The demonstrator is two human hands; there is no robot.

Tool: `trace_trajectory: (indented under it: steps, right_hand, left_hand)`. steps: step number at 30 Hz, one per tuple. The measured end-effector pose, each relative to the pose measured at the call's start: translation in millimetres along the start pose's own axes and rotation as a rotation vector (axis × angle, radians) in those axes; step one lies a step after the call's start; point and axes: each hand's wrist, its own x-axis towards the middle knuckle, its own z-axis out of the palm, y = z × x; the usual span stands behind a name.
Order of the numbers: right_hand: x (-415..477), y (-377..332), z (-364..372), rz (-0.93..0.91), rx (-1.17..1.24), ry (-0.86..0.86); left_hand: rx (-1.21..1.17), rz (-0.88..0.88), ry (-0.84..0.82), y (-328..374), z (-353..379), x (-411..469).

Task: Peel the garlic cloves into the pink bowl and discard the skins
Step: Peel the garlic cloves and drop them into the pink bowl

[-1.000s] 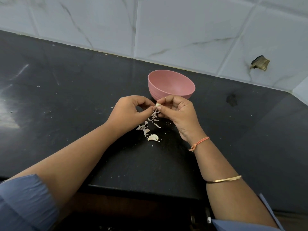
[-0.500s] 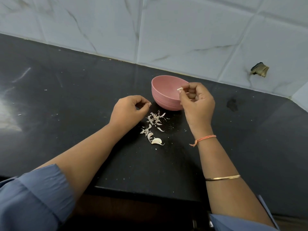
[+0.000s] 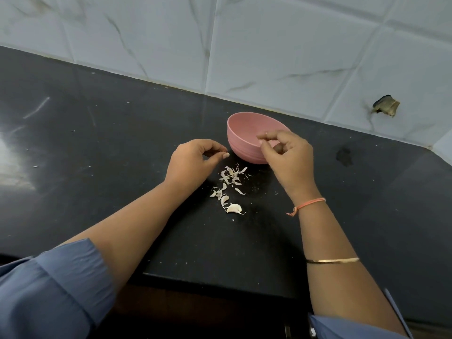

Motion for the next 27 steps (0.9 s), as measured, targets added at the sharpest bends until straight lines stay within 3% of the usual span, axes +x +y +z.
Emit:
trace_trajectory:
  steps: [3, 6, 13, 21, 27]
  right_hand:
    - [-12.2, -3.7, -2.5, 0.124, 0.172, -0.337]
    - [-23.1, -0.1, -0.3, 0.164, 0.162, -0.560]
    - [-32.6, -6.8, 13.0, 0.093, -0.007, -0.731]
    - [-33.5, -3.8, 13.8, 0.070, 0.011, -0.692]
    - [-28.1, 3.1, 10.8, 0.159, 0.207, -0.341]
  left_hand:
    - [0.009, 0.018, 0.002, -1.3, -0.2, 1.0]
    - [-0.003, 0.024, 0.005, -4.1, 0.5, 1.1]
    - [-0.004, 0.015, -0.001, -4.9, 0.1, 1.0]
    - [-0.002, 0.019, -0.035, 0.4, -1.6, -1.0]
    - [-0.084, 0.057, -0.085, 6.8, -3.7, -7.7]
